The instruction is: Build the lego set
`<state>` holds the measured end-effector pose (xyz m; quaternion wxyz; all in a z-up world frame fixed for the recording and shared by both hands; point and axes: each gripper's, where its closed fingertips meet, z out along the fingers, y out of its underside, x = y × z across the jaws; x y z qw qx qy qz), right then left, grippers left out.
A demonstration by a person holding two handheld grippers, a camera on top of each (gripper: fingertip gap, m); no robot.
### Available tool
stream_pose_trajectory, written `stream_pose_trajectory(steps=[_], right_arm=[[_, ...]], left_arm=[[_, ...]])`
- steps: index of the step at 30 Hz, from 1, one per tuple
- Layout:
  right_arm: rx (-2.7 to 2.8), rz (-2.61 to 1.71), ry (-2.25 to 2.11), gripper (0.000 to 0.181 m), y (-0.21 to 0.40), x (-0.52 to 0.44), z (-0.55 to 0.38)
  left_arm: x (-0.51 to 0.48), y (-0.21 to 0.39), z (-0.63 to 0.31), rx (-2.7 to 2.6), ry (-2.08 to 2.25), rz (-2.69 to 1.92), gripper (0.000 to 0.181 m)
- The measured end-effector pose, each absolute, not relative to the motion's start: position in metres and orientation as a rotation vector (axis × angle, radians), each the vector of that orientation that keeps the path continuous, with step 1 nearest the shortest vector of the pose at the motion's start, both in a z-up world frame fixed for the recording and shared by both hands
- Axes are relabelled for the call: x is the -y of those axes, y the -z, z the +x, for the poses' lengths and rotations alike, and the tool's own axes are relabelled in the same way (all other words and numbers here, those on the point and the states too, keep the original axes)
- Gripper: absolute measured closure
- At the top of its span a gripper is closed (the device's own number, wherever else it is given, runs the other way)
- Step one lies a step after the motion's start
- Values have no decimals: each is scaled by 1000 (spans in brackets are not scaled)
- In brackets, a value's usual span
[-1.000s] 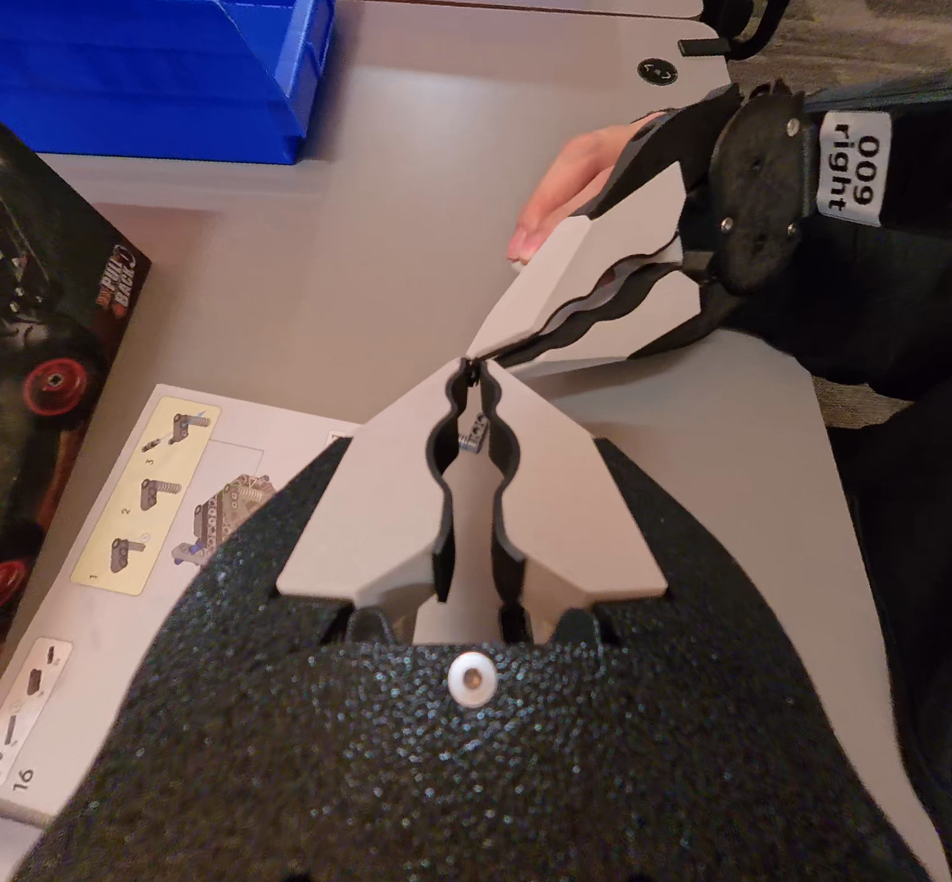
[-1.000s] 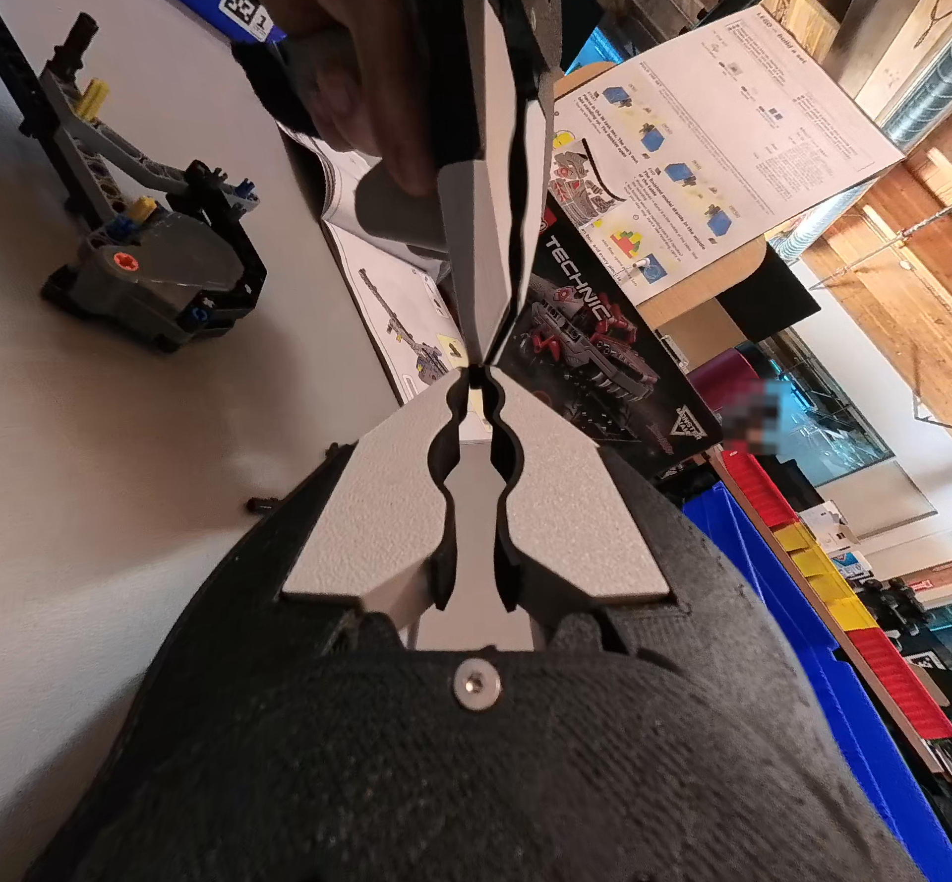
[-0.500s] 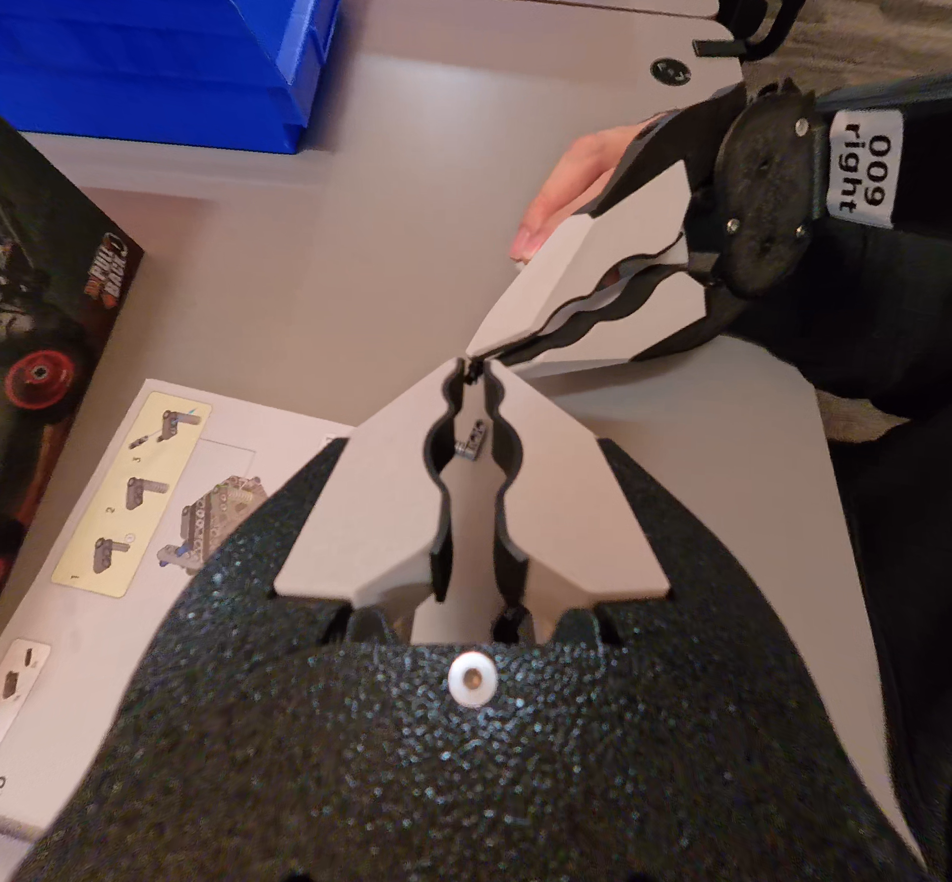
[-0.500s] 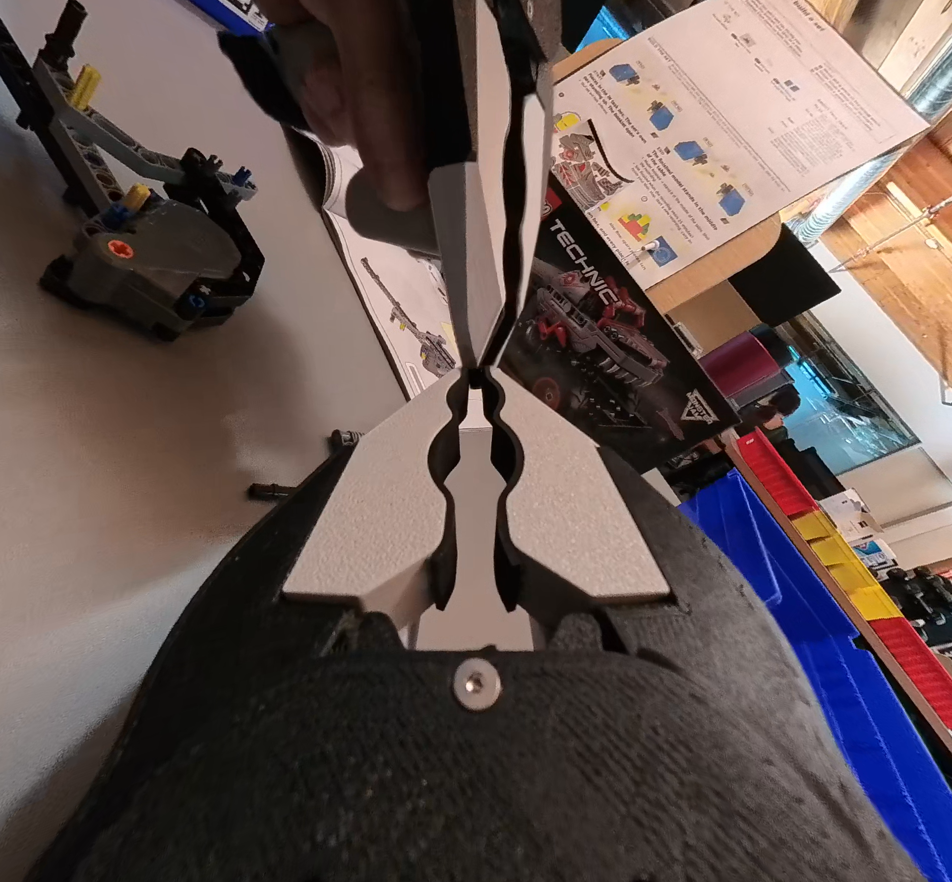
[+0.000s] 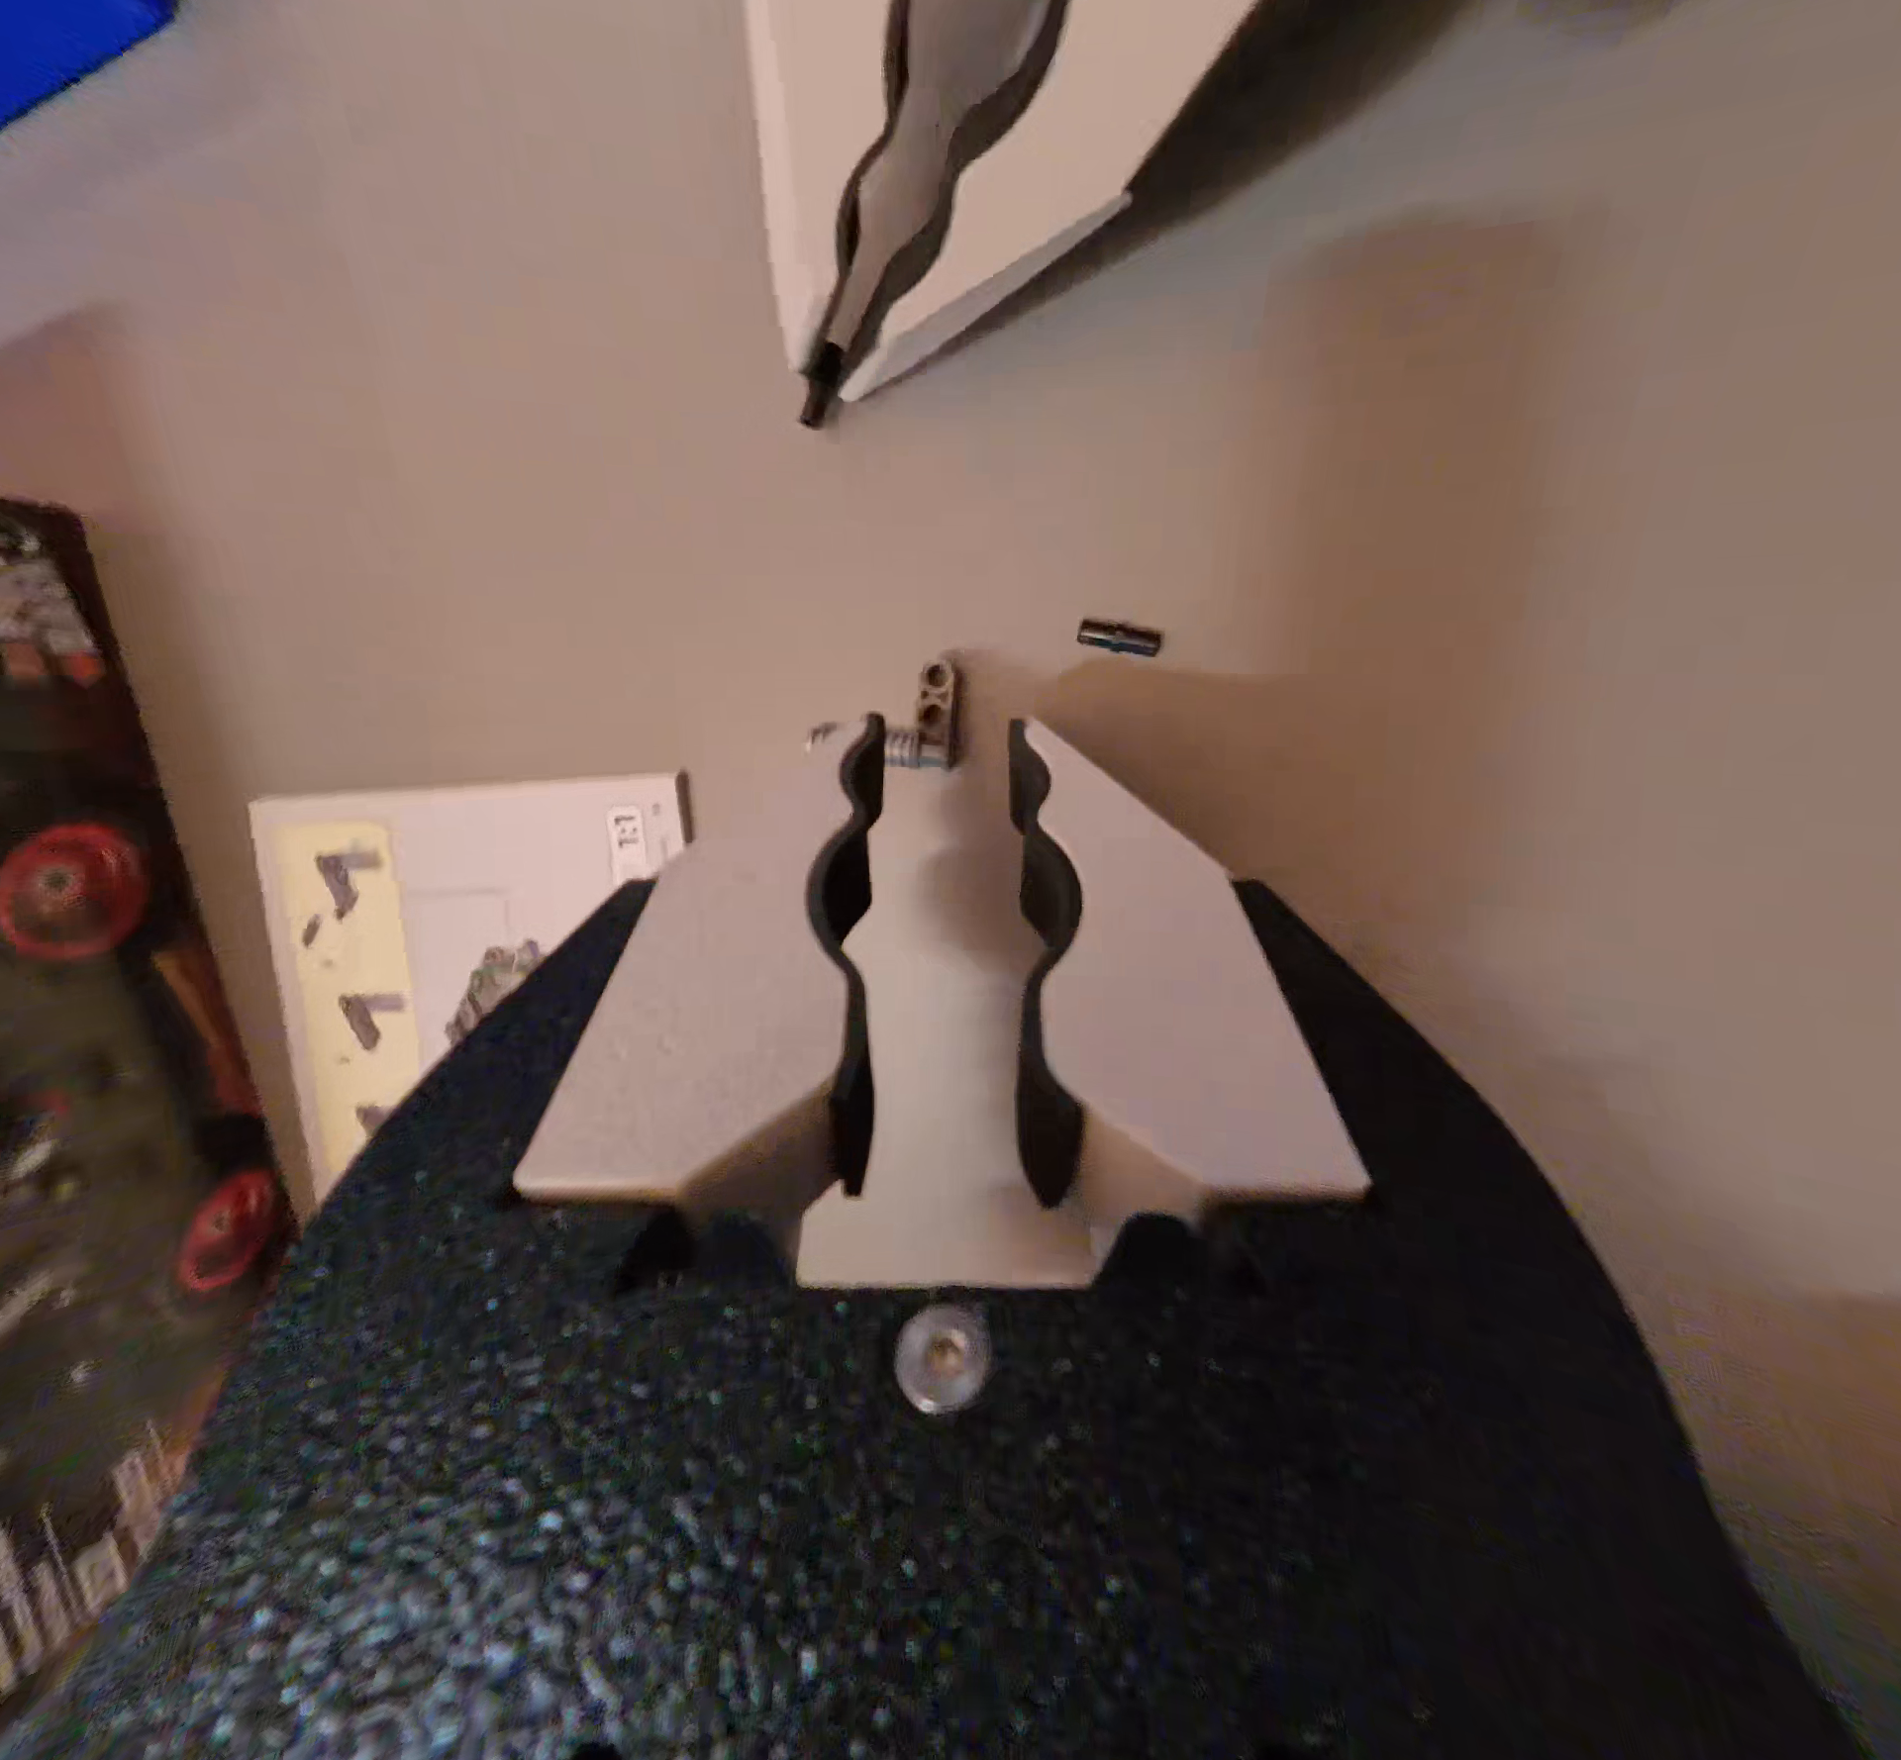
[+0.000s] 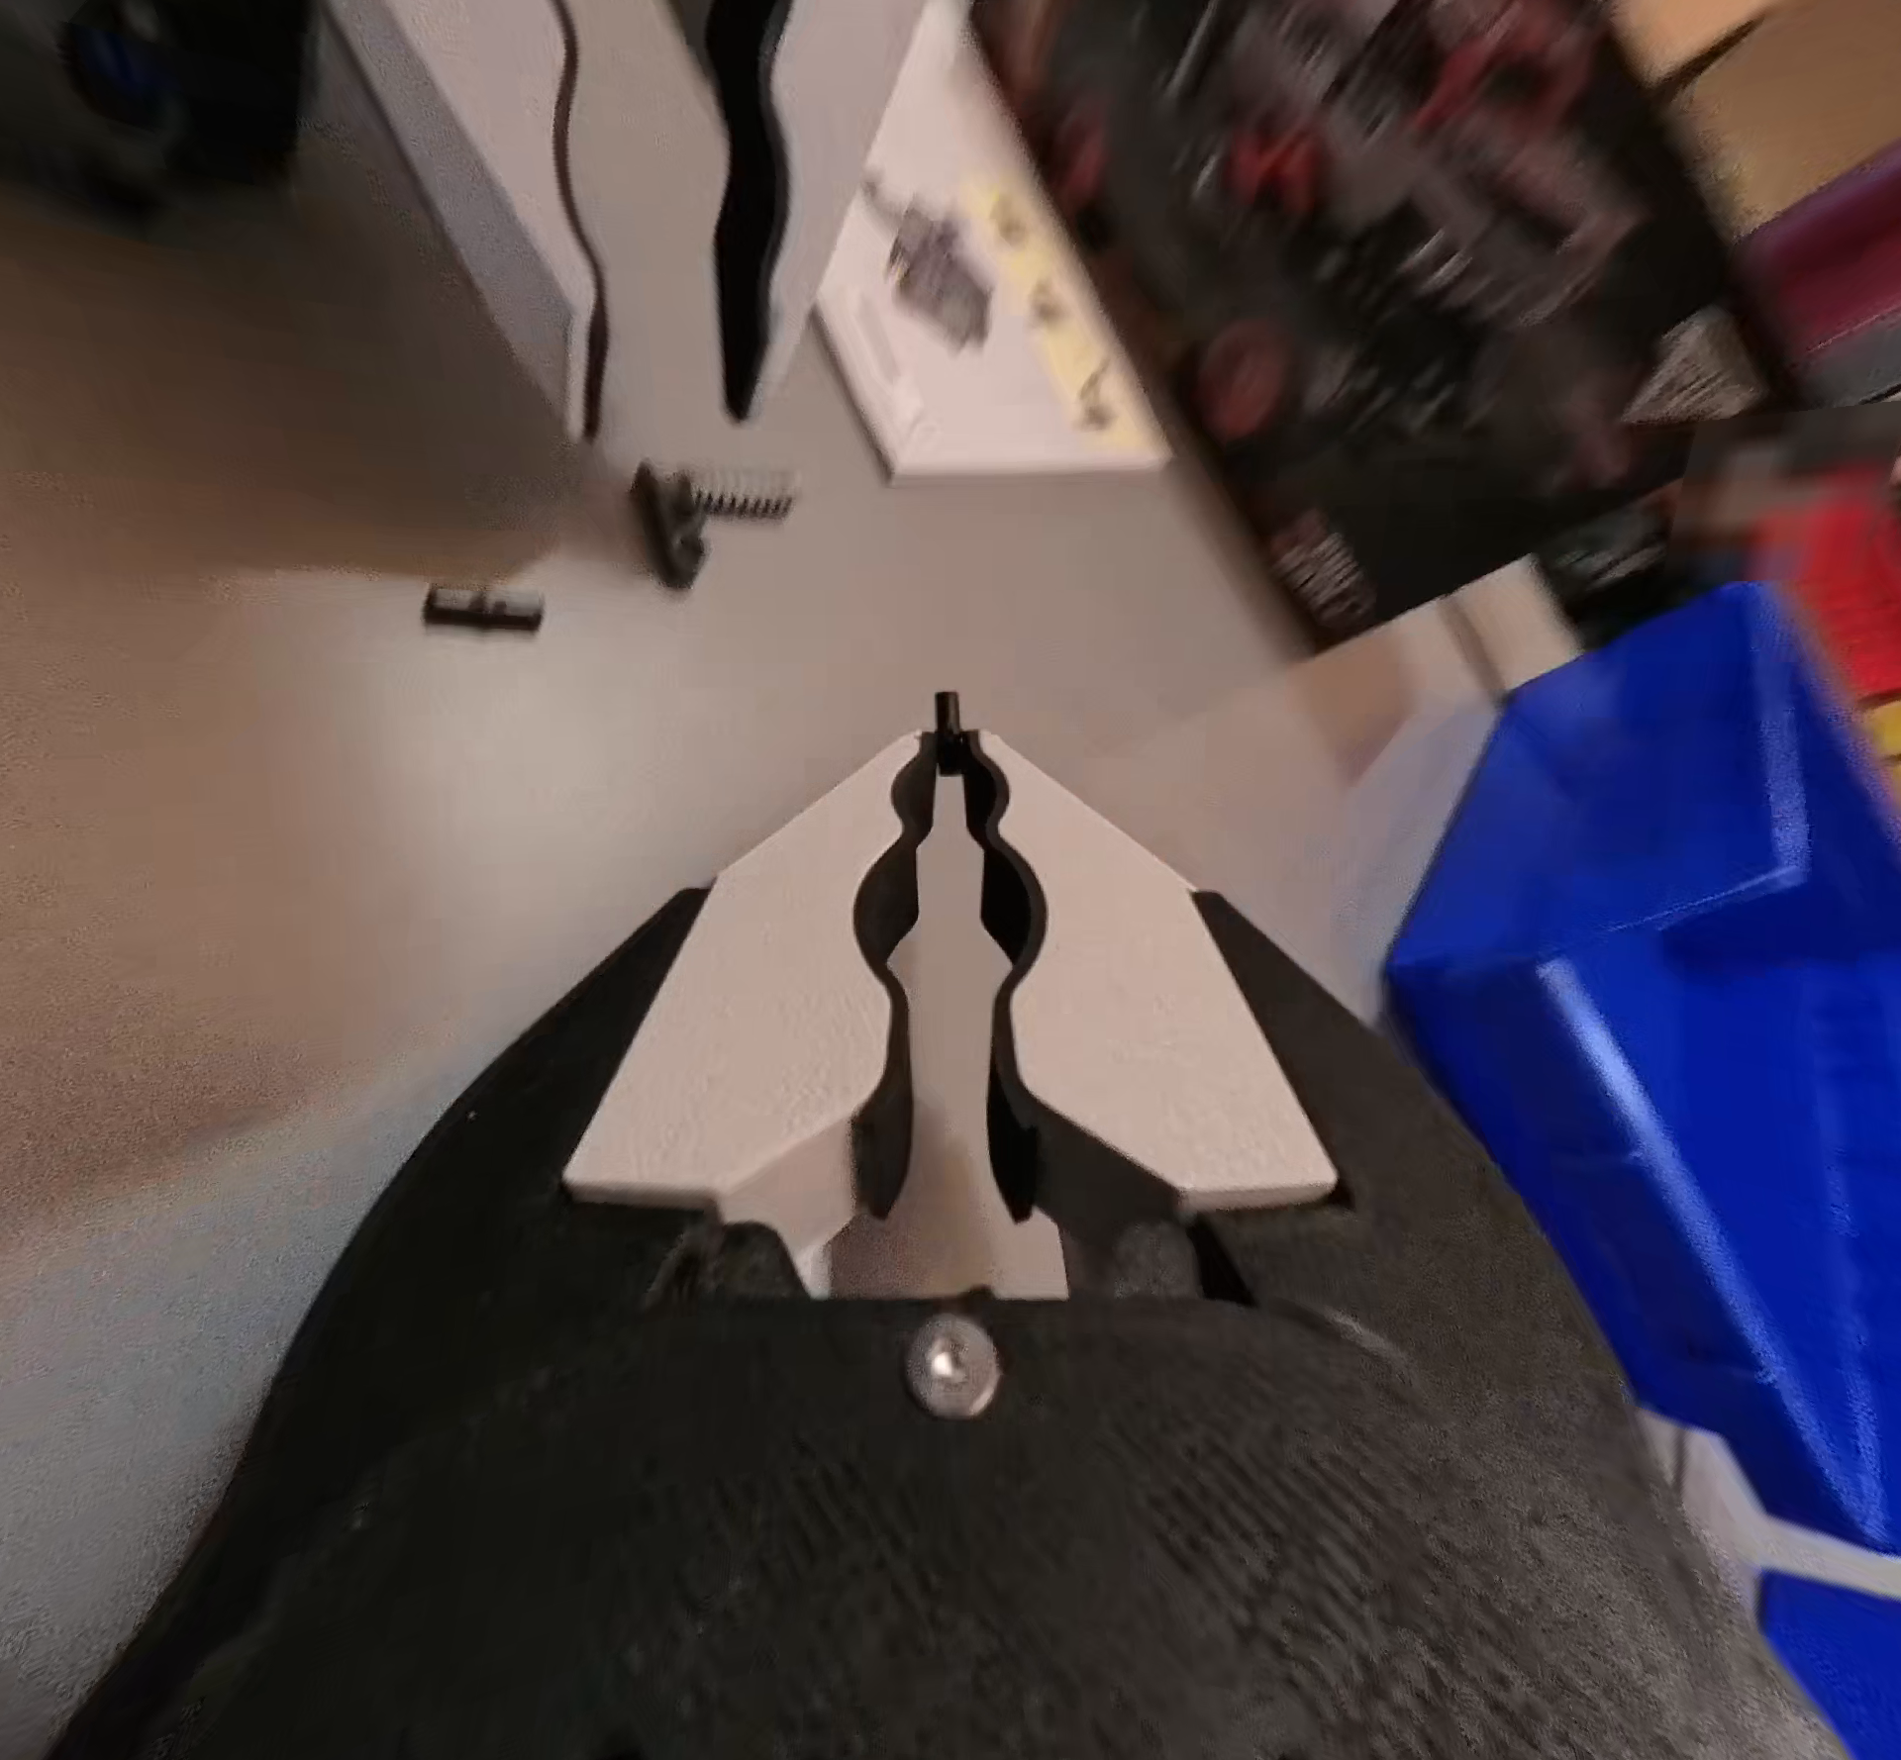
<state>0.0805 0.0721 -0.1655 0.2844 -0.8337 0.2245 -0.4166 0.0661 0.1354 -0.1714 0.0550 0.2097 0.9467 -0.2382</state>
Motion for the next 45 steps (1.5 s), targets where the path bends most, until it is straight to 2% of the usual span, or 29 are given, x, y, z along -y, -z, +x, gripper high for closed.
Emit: stream_pose_trajectory(steps=[6,9,11,16,21,23,30,33,42,43,44,45], right_arm=[[-734,-2311,885,178,181,-64,64],[-746,-2280,929,178,181,-63,70],[-756,-2253,899,178,180,-67,70],[-704,-2232,848,175,179,-82,68],[-694,-2225,794,167,178,-88,65],[-688,-2201,797,155,174,-90,65],[-567,-1761,1031,153,89,-111,77],[-494,-1725,1191,155,73,-118,78],[-505,-1626,1313,161,53,-124,82],[-495,-1644,1307,164,54,-125,82],[-475,-1677,1270,174,58,-129,80],[-480,-1672,1266,175,57,-127,79]], left_arm=[[-127,189,71,-2911,580,671,175],[-127,186,76,-3032,646,388,177],[-119,175,86,-3100,904,-4,177],[-113,105,98,-3105,1942,-977,177],[-136,75,124,-2729,2334,-1410,177],[-140,66,120,-2648,2420,-1466,177],[-133,36,93,-2444,2602,-1431,177],[-128,33,85,-2353,2660,-1480,177],[-114,38,68,-2311,2718,-1516,177],[-113,38,67,-2313,2717,-1496,177],[-113,37,66,-2322,2722,-1459,177],[-112,37,64,-2343,2712,-1427,177]])
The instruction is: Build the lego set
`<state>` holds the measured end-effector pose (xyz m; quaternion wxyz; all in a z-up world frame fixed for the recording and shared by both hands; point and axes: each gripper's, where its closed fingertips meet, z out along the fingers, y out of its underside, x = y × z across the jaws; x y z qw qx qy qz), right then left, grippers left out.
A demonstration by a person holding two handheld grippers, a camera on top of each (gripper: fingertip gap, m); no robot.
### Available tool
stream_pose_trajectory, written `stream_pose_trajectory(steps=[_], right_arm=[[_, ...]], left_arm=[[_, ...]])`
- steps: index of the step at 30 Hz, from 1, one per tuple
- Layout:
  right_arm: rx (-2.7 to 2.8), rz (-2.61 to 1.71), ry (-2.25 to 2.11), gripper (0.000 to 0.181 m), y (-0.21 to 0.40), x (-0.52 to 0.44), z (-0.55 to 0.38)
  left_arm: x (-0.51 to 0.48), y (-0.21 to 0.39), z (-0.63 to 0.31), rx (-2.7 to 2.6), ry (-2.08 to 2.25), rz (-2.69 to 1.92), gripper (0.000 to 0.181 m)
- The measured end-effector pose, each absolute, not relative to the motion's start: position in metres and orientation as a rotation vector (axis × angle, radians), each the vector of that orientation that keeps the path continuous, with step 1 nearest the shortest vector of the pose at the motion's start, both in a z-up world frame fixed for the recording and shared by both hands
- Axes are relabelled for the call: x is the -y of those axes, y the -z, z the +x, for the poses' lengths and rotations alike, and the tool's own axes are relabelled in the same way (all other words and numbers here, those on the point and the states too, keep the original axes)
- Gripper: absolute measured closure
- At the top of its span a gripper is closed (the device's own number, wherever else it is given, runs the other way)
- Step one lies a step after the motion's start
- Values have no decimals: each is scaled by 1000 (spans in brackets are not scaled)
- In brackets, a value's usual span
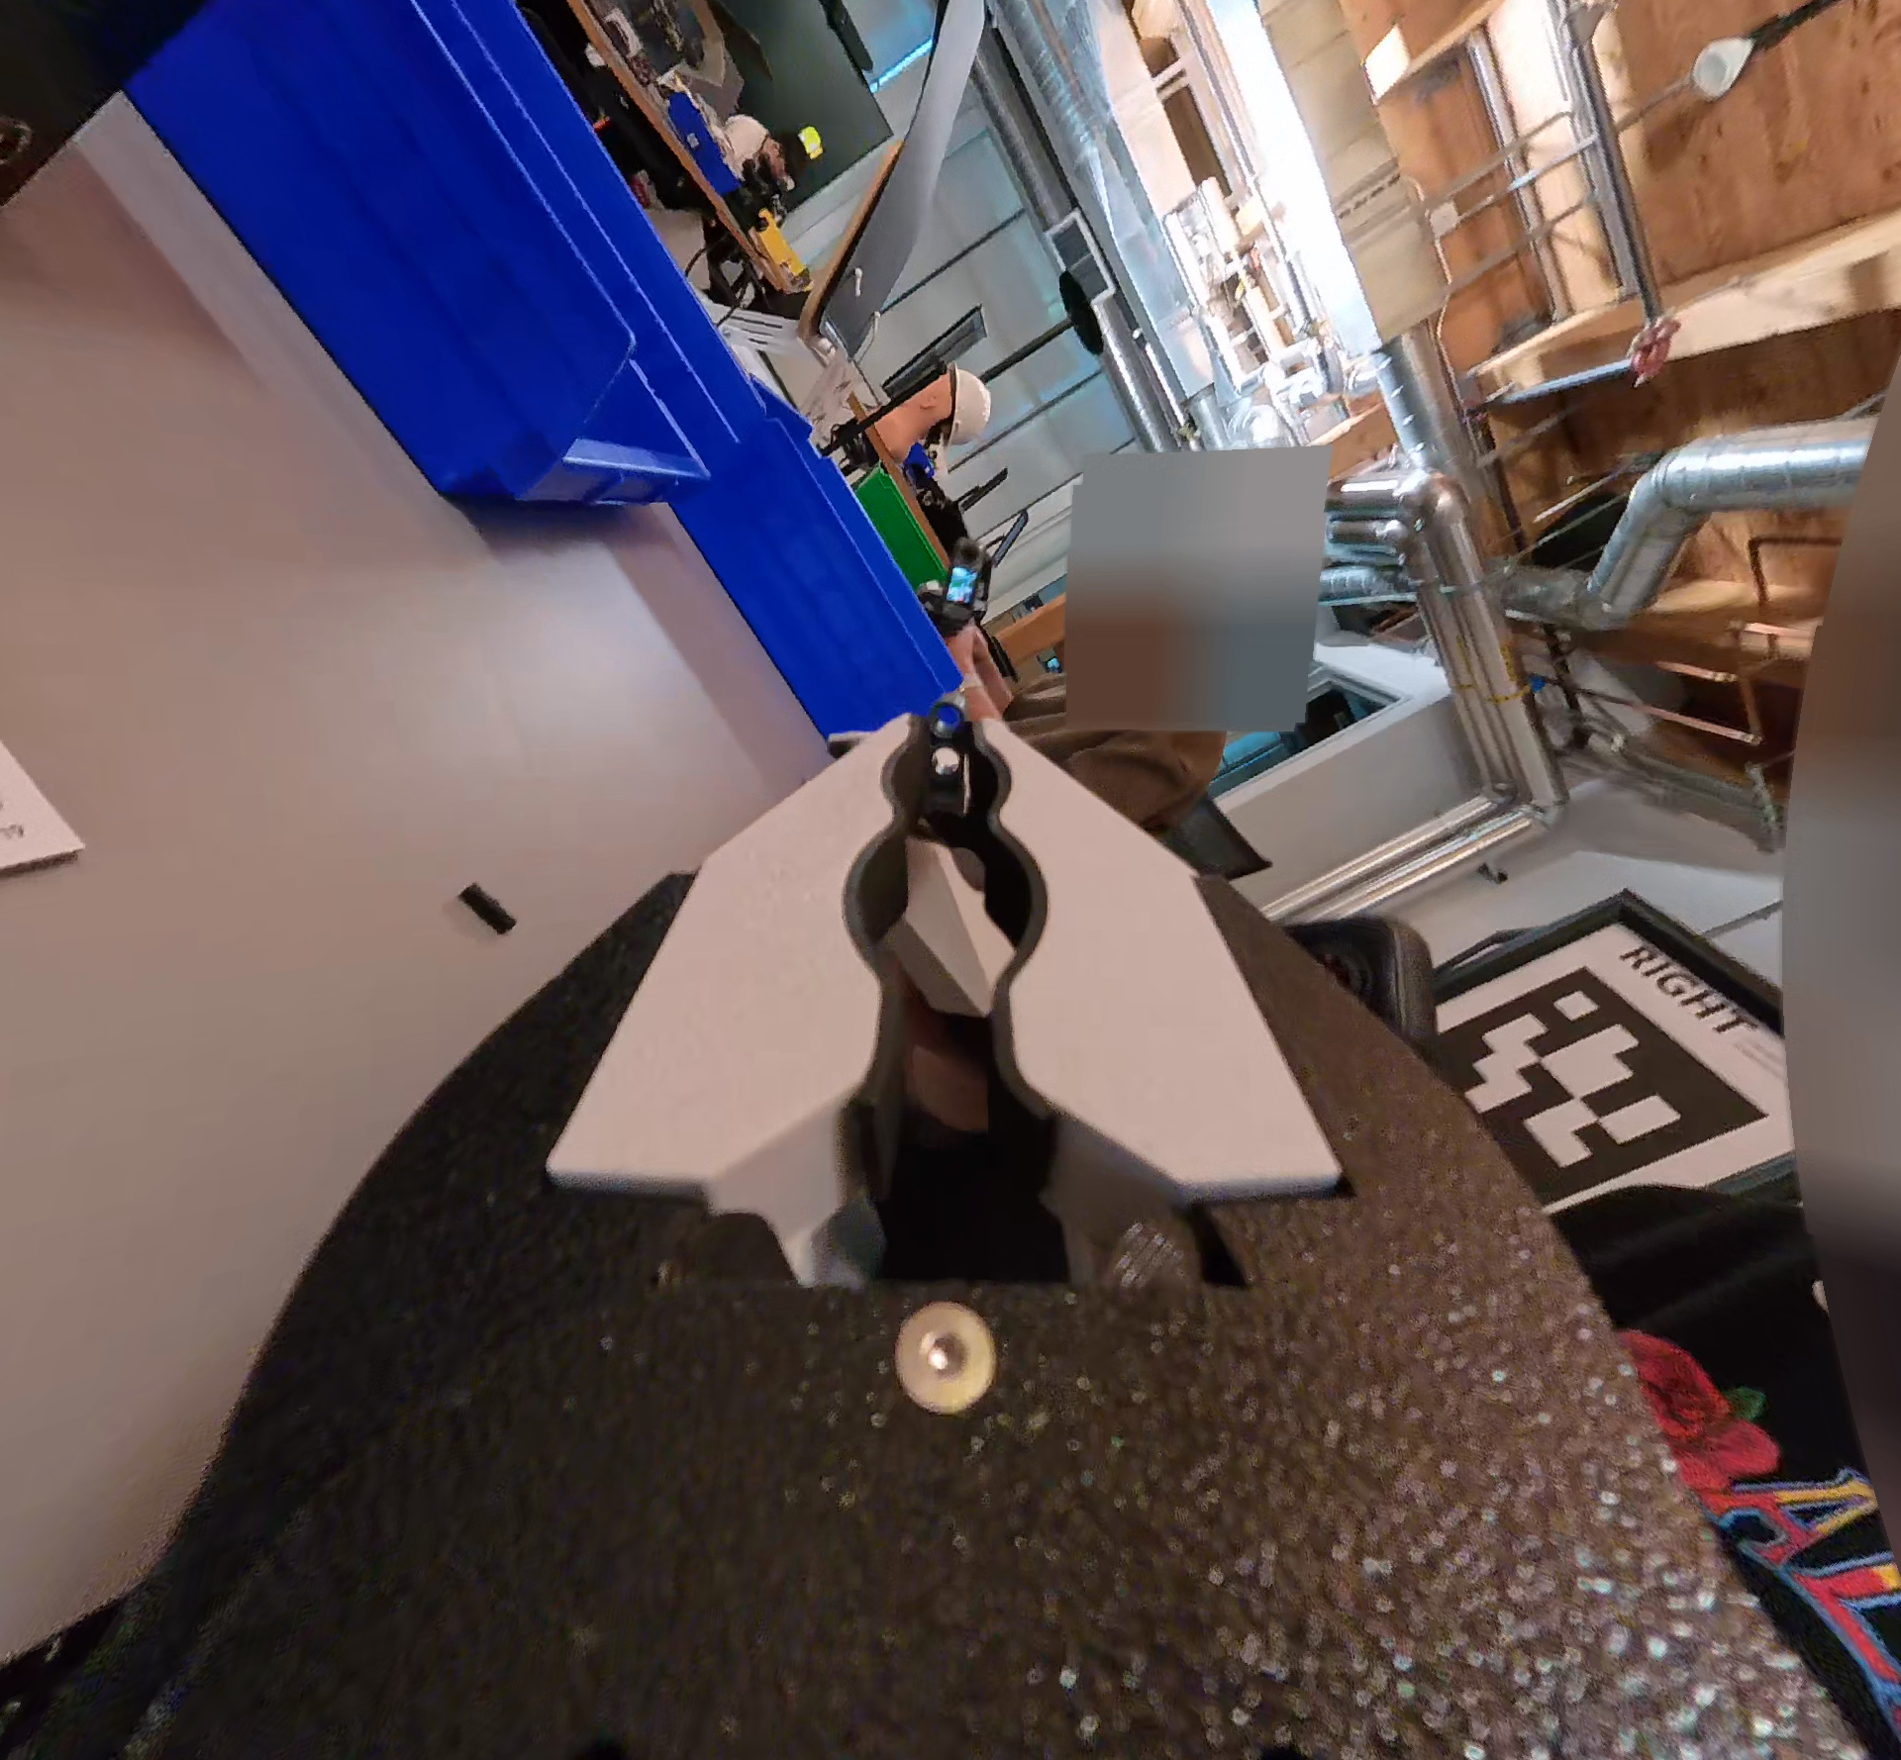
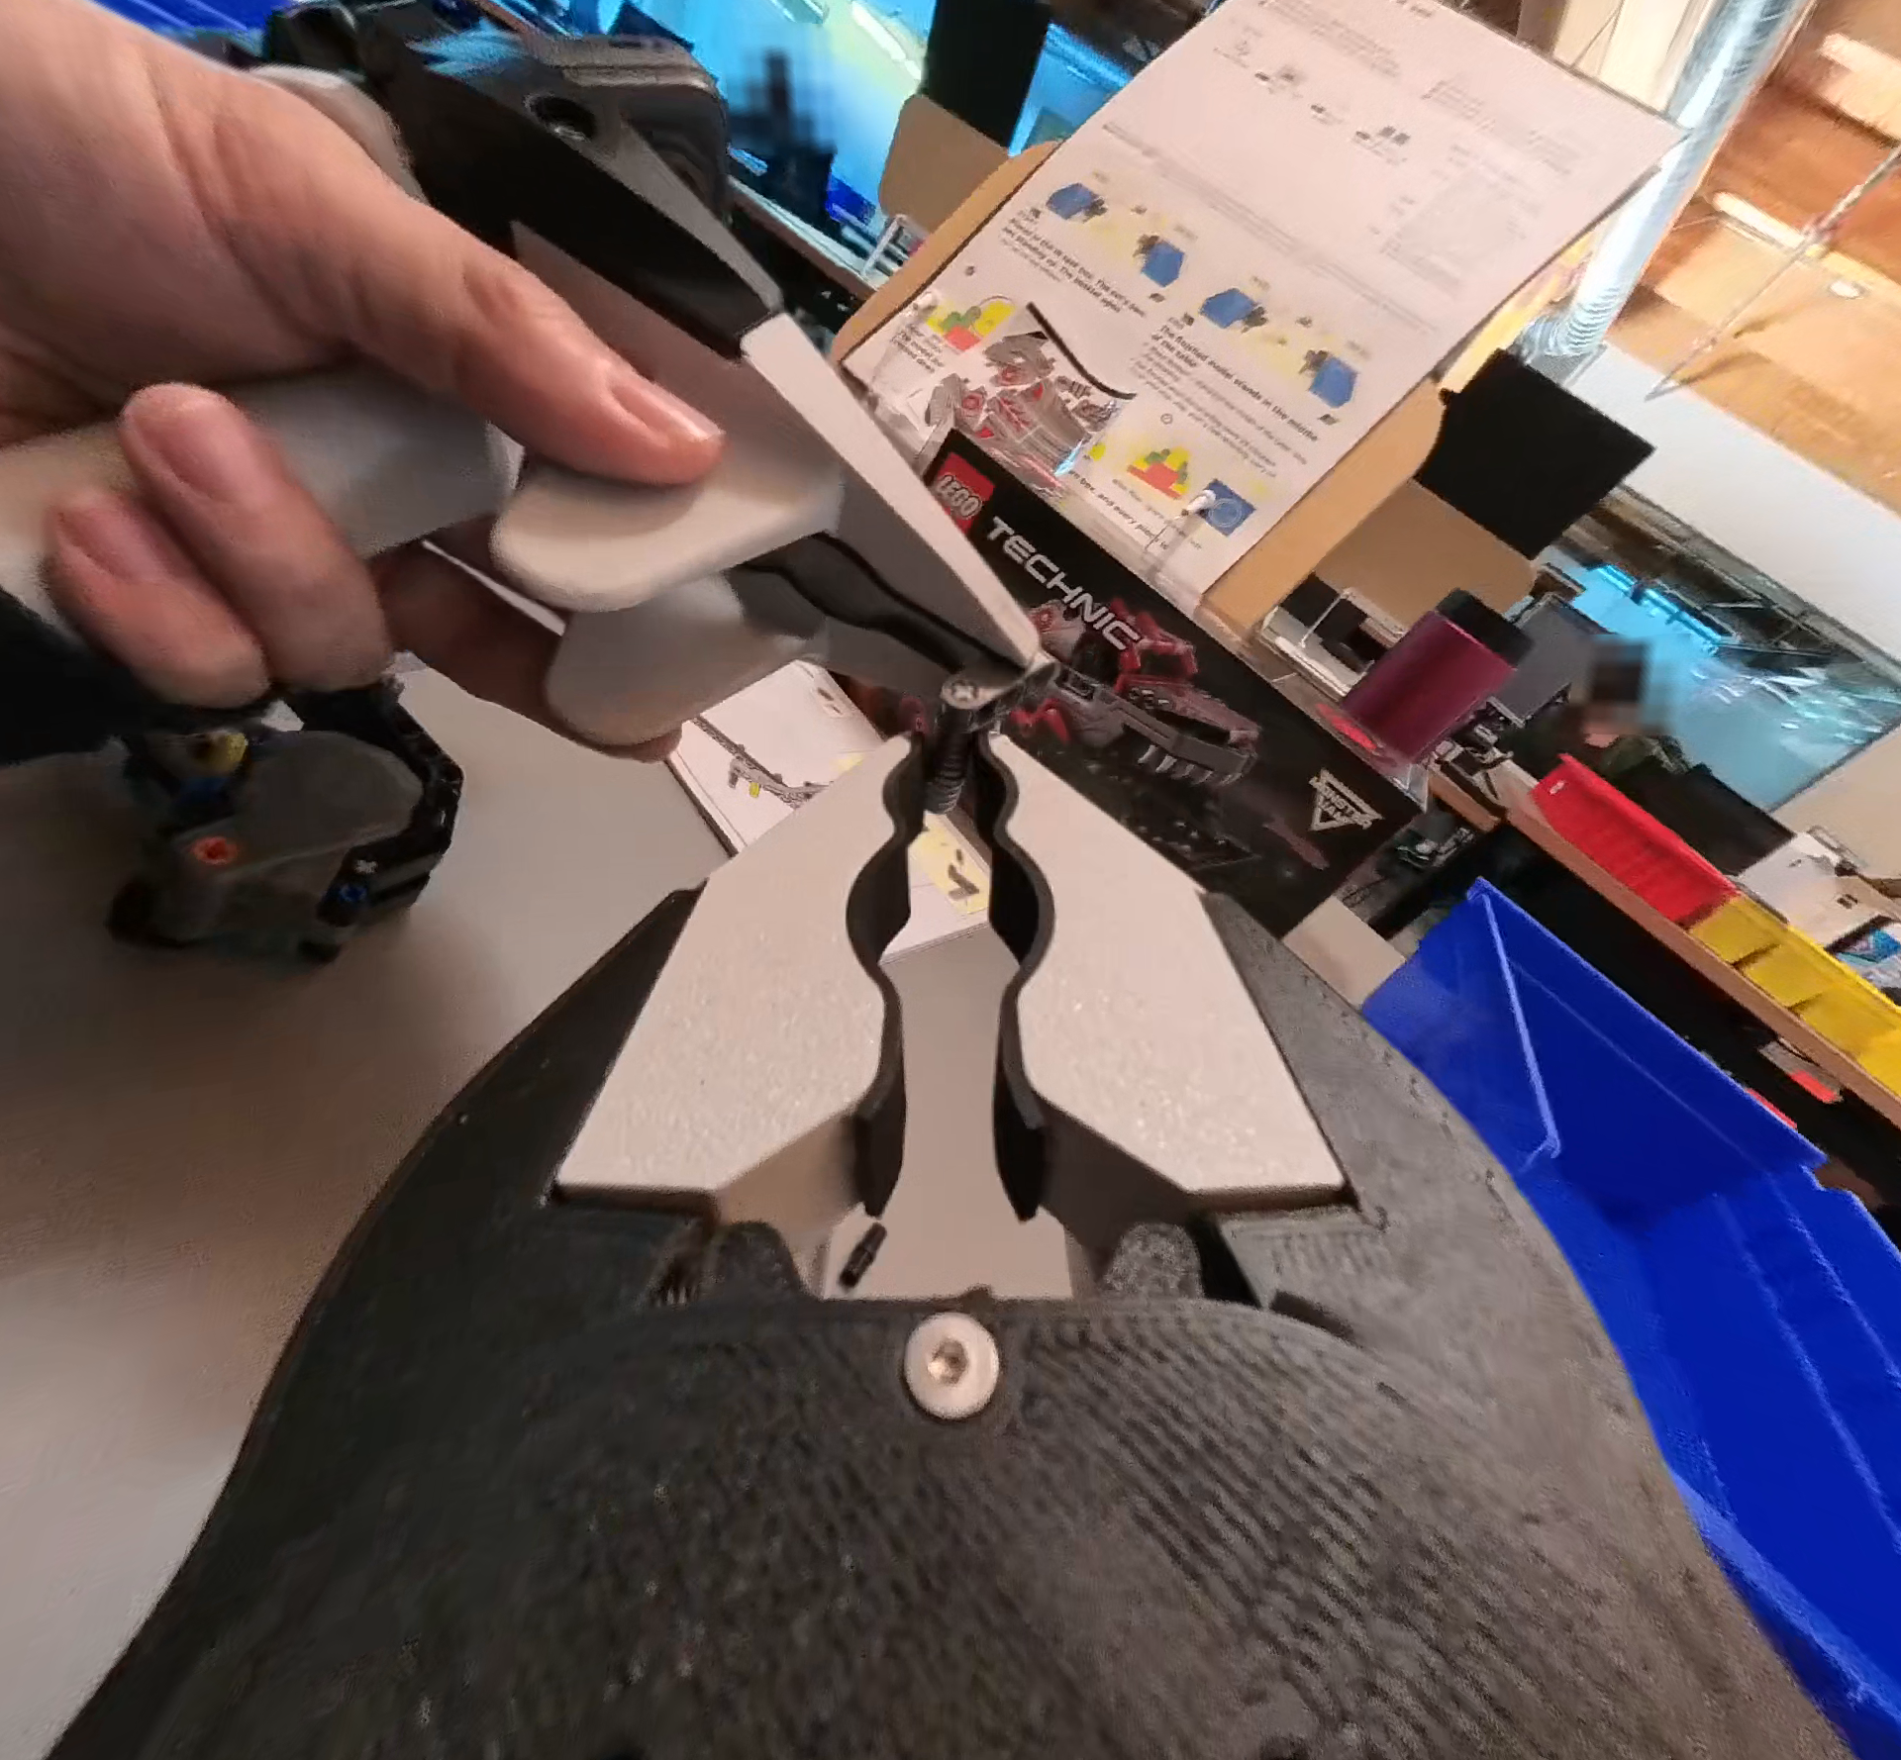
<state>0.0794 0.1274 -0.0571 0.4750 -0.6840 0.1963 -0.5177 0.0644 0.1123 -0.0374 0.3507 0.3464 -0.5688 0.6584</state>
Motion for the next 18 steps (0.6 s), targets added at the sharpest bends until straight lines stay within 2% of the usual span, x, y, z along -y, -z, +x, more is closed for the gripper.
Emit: stream_pose_trajectory(steps=[5,13,18], right_arm=[[-495,-1635,1076,176,57,-123,71],[-560,-1482,544,176,55,-128,51],[-534,-1445,337,176,56,-132,37]], left_arm=[[-108,37,57,1618,-1741,786,176],[-114,38,52,2017,-1814,478,175],[-126,49,48,2423,-1752,20,159]])
